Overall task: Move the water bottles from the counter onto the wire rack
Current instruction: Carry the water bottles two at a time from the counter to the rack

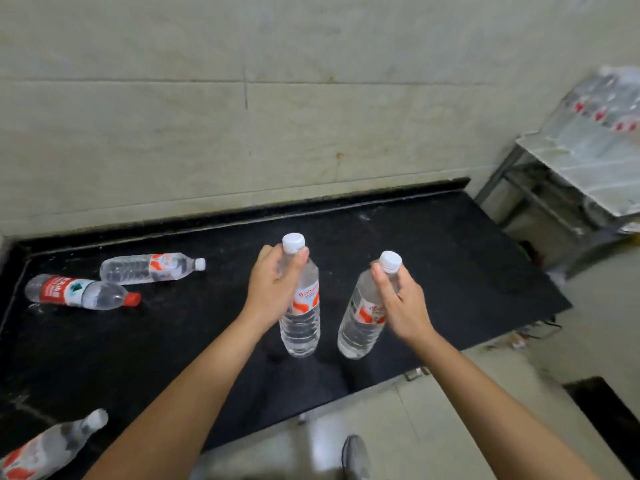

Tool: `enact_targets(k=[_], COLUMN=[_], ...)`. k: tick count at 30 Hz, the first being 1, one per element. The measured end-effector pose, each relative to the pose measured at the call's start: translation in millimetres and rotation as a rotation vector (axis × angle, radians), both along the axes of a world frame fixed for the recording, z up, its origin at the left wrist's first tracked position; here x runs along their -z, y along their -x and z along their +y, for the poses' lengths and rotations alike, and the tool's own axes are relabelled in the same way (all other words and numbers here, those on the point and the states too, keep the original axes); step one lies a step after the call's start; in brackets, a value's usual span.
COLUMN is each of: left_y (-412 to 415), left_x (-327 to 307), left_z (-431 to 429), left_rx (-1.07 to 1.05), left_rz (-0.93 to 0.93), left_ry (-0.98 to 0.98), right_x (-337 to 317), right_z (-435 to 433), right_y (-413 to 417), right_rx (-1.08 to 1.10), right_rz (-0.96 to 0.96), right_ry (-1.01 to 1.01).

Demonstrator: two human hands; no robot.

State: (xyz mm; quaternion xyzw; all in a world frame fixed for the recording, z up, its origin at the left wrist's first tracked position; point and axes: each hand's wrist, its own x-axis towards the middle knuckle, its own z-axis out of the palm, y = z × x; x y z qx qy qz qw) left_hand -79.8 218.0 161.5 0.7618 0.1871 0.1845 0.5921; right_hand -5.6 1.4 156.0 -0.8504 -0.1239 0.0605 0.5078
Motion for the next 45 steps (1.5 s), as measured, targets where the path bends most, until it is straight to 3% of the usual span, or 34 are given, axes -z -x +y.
enact_targets(k=[3, 8, 19, 27, 35, 42, 45], left_y=[-19, -48, -113, -183, -283, -451, -511], left_x=[-32, -81, -109, -123, -125, -142, -159], left_z=[-42, -123, -394, -522, -598, -669, -691], left_rx=[0.052, 0.205, 0.313, 0.351, 0.436, 0.528, 0.526], left_rz=[-0.099, -0.186, -0.240, -0.254, -0.354, -0.405, -0.418], left_ry=[-0.016, 0.207, 0.159, 0.177, 0.159, 0.266, 0.305], right_x=[-24, -62, -89, -98, -107, -133, -150], right_z=[-38, -109, -335, -485, -554, -619, -646], right_y=[-4, -14, -56, -103, -199, -351, -405], right_rx=[0.063, 0.130, 0.276, 0.474, 0.499, 0.504, 0.541], right_rz=[-0.048, -0.129, -0.312, -0.323, -0.389, -0.505, -0.512], right_ry=[-0.048, -0.142, -0.168, -0.262, -0.320, -0.105, -0.104])
